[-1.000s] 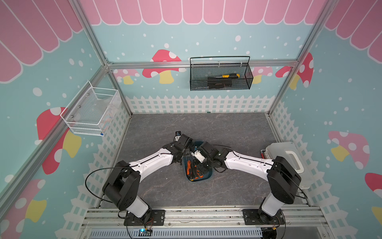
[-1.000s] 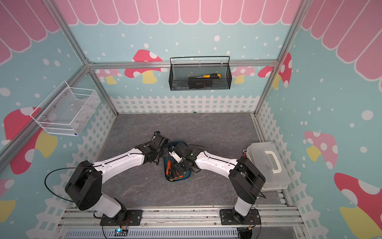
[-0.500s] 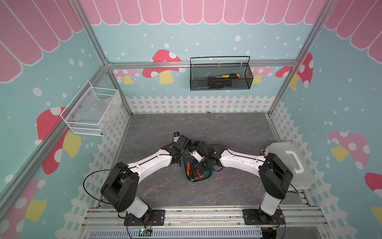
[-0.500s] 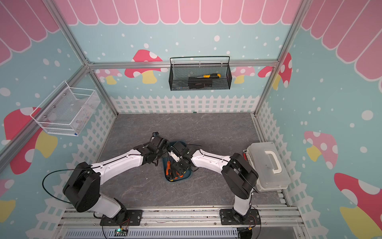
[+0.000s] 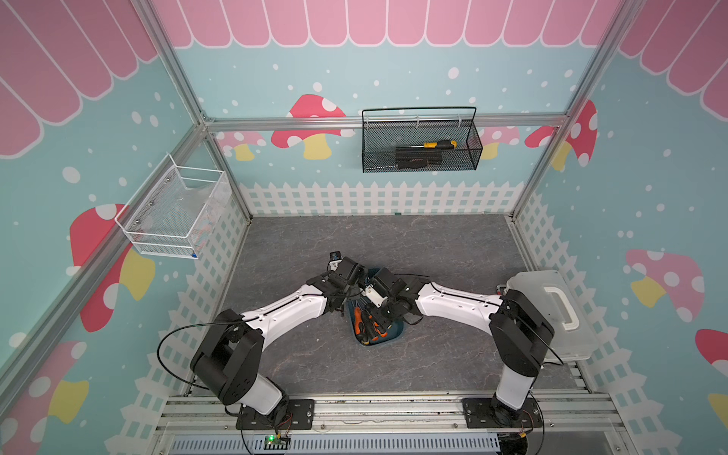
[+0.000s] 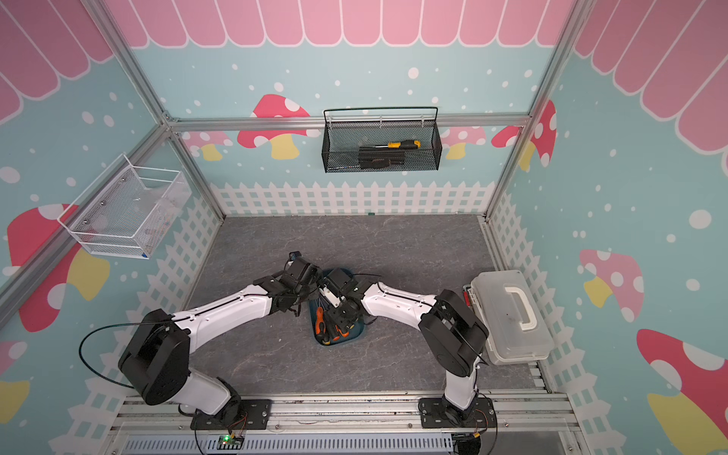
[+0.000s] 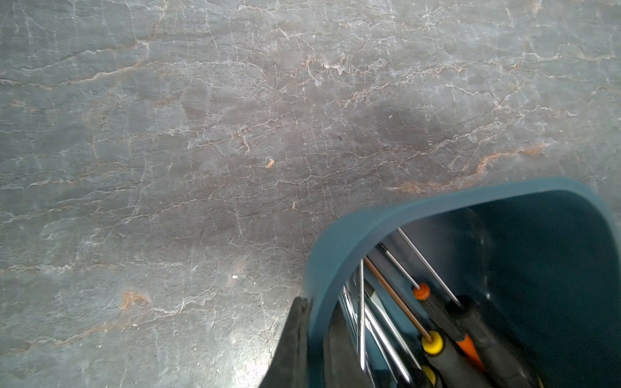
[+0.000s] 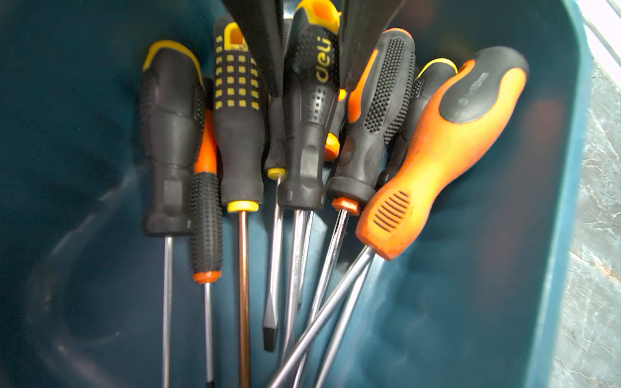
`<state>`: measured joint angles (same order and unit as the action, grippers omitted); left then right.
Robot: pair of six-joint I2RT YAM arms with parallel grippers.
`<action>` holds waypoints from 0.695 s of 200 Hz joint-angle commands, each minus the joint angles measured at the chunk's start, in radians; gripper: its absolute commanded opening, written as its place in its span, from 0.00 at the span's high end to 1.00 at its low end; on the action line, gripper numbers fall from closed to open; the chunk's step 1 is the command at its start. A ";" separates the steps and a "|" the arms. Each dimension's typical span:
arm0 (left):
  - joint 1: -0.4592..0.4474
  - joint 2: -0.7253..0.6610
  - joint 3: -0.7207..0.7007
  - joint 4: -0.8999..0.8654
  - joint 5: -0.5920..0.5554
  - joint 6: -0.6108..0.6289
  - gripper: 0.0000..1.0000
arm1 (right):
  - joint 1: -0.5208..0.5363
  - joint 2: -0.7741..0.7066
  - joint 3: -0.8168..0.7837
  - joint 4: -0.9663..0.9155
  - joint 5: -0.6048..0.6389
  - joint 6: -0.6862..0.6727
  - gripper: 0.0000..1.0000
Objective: Take out the screwdriver from the storage box
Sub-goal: Pick up the screwdriver from the storage box.
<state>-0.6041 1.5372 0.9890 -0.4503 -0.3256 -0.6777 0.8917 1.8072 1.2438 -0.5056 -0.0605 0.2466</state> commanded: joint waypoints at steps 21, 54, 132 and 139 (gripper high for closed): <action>-0.001 -0.049 -0.013 0.061 0.000 0.003 1.00 | 0.013 -0.021 -0.009 0.010 0.014 -0.019 1.00; 0.011 -0.042 -0.033 0.065 0.000 0.001 1.00 | 0.012 -0.132 -0.070 0.084 0.004 0.000 1.00; 0.029 -0.038 -0.029 0.068 0.000 0.013 1.00 | 0.011 -0.185 -0.081 0.043 0.027 0.016 1.00; 0.030 -0.038 -0.027 0.068 0.000 0.015 1.00 | 0.011 -0.188 -0.083 0.040 0.024 0.014 1.00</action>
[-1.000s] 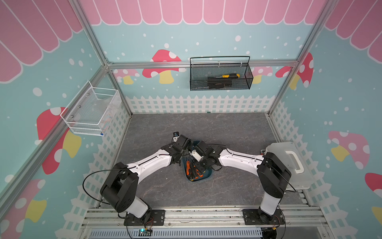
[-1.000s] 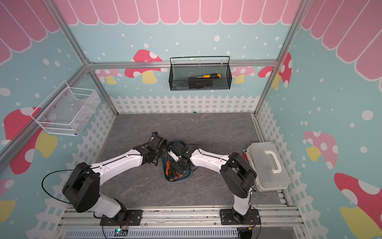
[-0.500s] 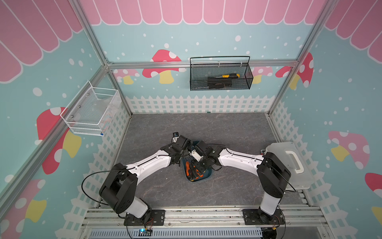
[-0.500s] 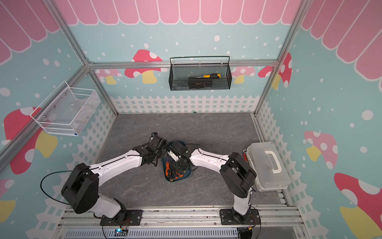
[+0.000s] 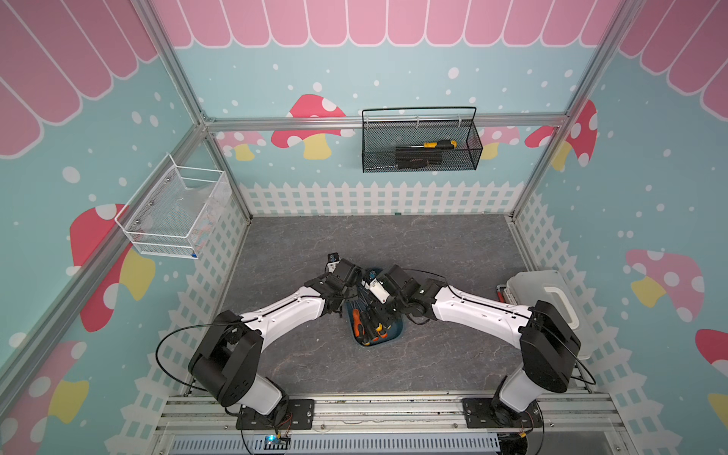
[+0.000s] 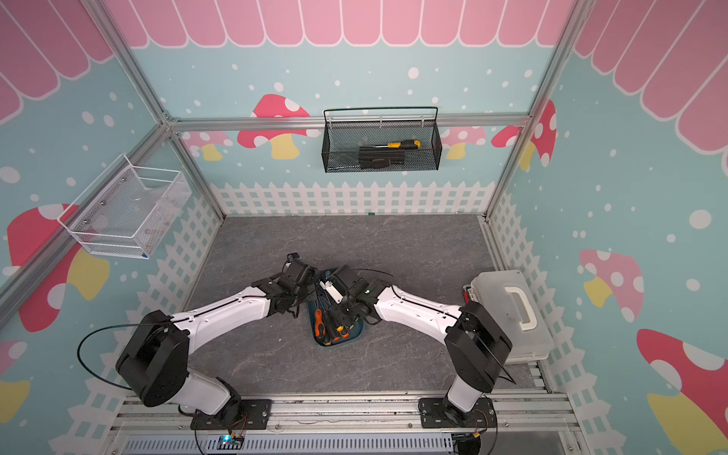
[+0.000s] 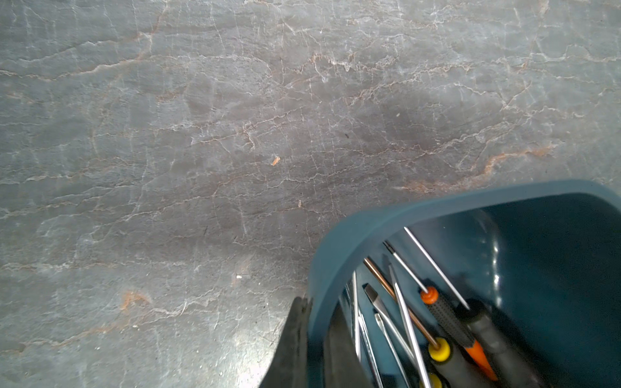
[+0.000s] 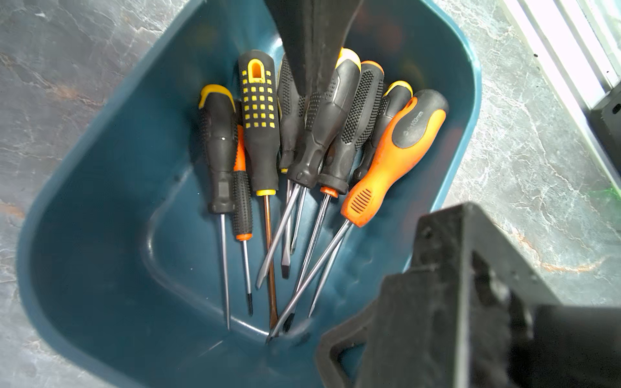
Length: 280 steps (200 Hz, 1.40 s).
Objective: Take out the screwdriver from the storage box
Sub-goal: Pick up the screwdriver from the storage box.
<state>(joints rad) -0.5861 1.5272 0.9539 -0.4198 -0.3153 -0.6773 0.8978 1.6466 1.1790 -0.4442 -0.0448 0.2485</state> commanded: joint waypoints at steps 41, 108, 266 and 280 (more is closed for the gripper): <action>0.014 -0.018 0.009 0.039 -0.010 0.012 1.00 | 0.006 -0.007 -0.001 -0.023 -0.011 0.021 0.72; 0.015 -0.021 -0.004 0.053 0.021 0.003 1.00 | 0.005 0.107 0.074 -0.033 -0.048 0.032 0.57; 0.011 -0.048 -0.030 0.088 0.045 -0.007 1.00 | 0.003 0.356 0.255 -0.144 0.003 0.015 0.74; 0.012 -0.054 -0.033 0.089 0.047 -0.007 1.00 | 0.003 0.359 0.263 -0.158 0.024 0.011 0.82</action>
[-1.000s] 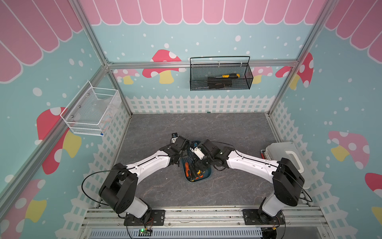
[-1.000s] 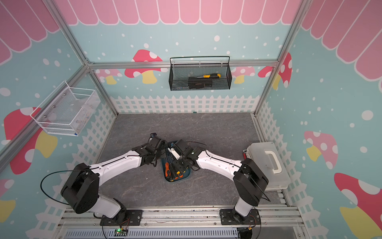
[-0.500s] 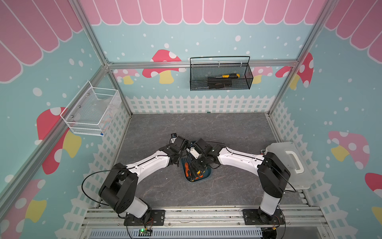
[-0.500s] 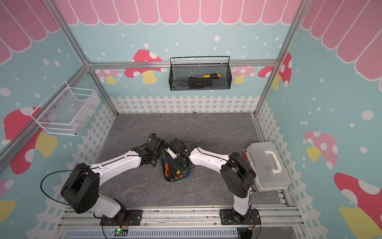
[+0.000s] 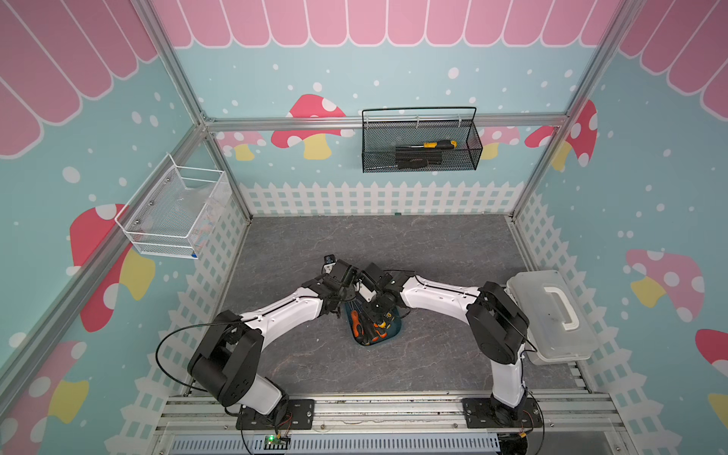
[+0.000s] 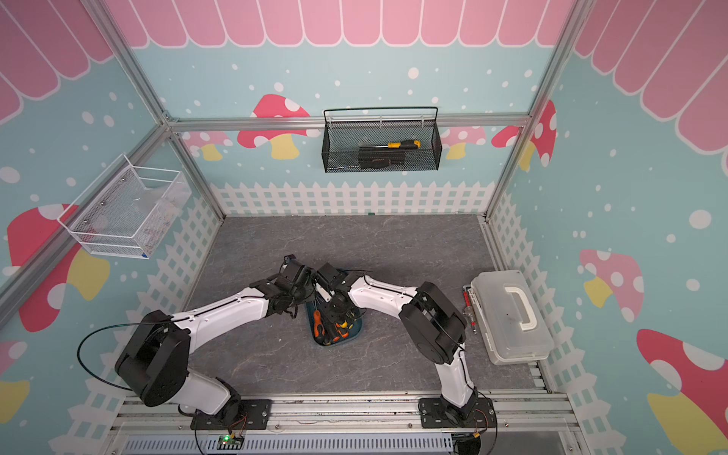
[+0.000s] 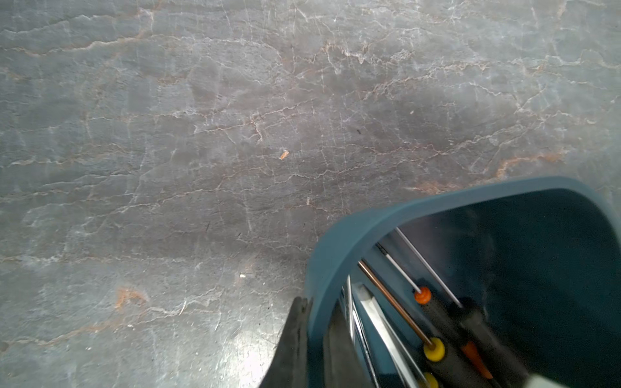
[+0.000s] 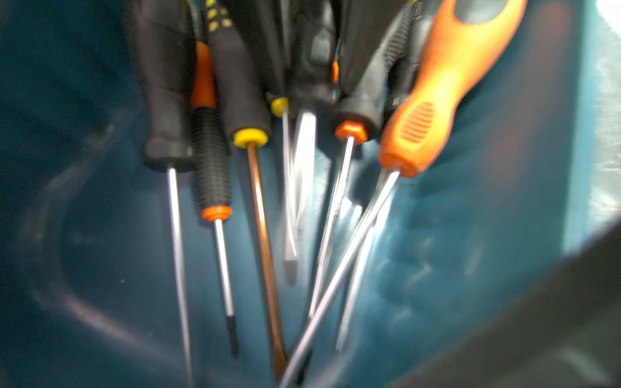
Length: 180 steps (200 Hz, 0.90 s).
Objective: Take out the screwdriver from the storage box
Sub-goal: Pick up the screwdriver from the storage box.
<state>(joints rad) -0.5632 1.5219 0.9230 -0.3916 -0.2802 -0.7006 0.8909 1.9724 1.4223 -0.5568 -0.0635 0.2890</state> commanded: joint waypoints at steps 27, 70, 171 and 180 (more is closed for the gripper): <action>-0.012 -0.057 -0.008 0.065 0.013 0.013 1.00 | 0.006 0.051 0.033 -0.067 0.053 -0.034 0.86; -0.010 -0.078 -0.017 0.064 0.008 0.016 1.00 | -0.001 0.063 0.047 -0.077 0.032 -0.038 0.99; 0.055 -0.050 -0.044 0.114 0.031 0.128 1.00 | -0.002 -0.177 -0.069 0.055 -0.044 0.015 1.00; 0.070 -0.046 -0.042 0.116 0.040 0.152 1.00 | -0.001 -0.182 -0.076 0.066 -0.054 0.023 1.00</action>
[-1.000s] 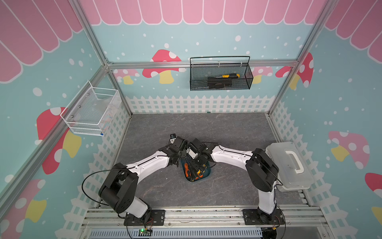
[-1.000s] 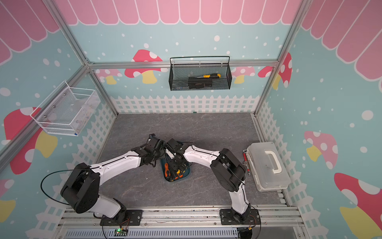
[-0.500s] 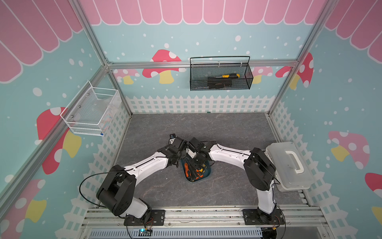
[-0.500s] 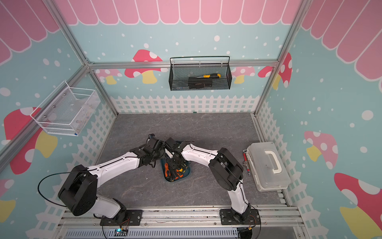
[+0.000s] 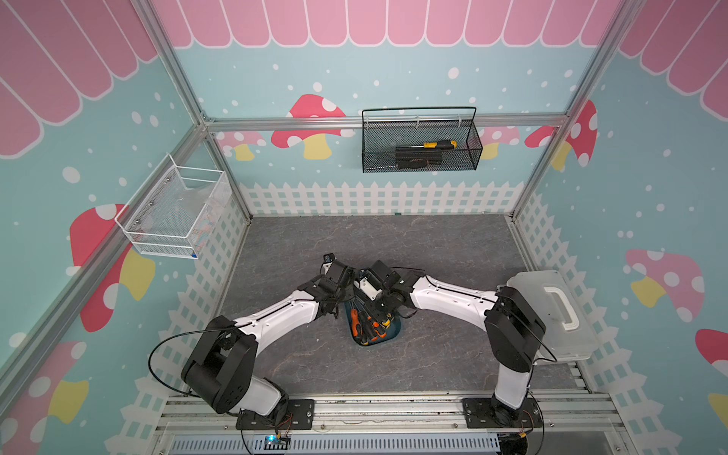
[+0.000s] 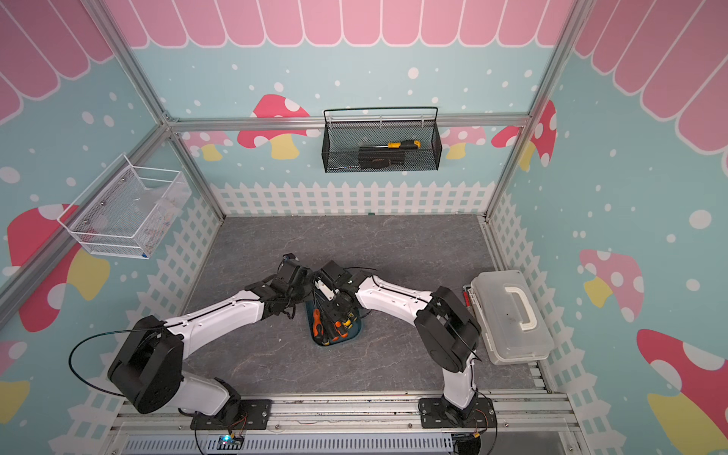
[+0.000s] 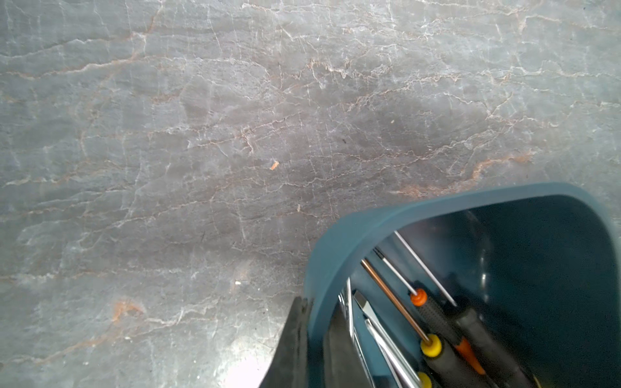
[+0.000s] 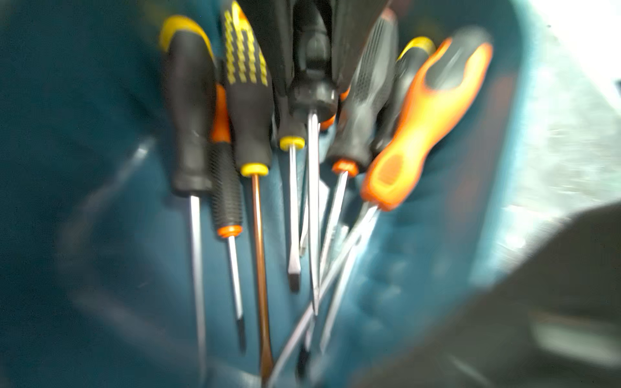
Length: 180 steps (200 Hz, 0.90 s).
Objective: Take out the screwdriver from the storage box
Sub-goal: Pick up the screwdriver from the storage box.
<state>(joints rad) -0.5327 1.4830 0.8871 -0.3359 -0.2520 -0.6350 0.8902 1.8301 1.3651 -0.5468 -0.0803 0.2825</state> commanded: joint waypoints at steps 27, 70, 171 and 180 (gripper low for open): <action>0.070 0.003 0.006 0.064 0.031 0.149 1.00 | 0.000 -0.060 -0.045 0.083 -0.048 0.054 1.00; 0.099 0.029 0.036 0.055 0.053 0.248 1.00 | 0.000 -0.149 -0.106 0.109 -0.030 0.085 1.00; 0.196 0.102 0.117 -0.023 0.080 0.394 1.00 | -0.019 -0.429 -0.391 0.238 0.091 0.256 1.00; 0.202 0.099 0.119 -0.025 0.078 0.398 1.00 | -0.019 -0.433 -0.413 0.257 0.101 0.277 1.00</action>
<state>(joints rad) -0.3473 1.5867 0.9703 -0.3561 -0.1410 -0.2981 0.8768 1.4166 1.0058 -0.3595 -0.0284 0.4774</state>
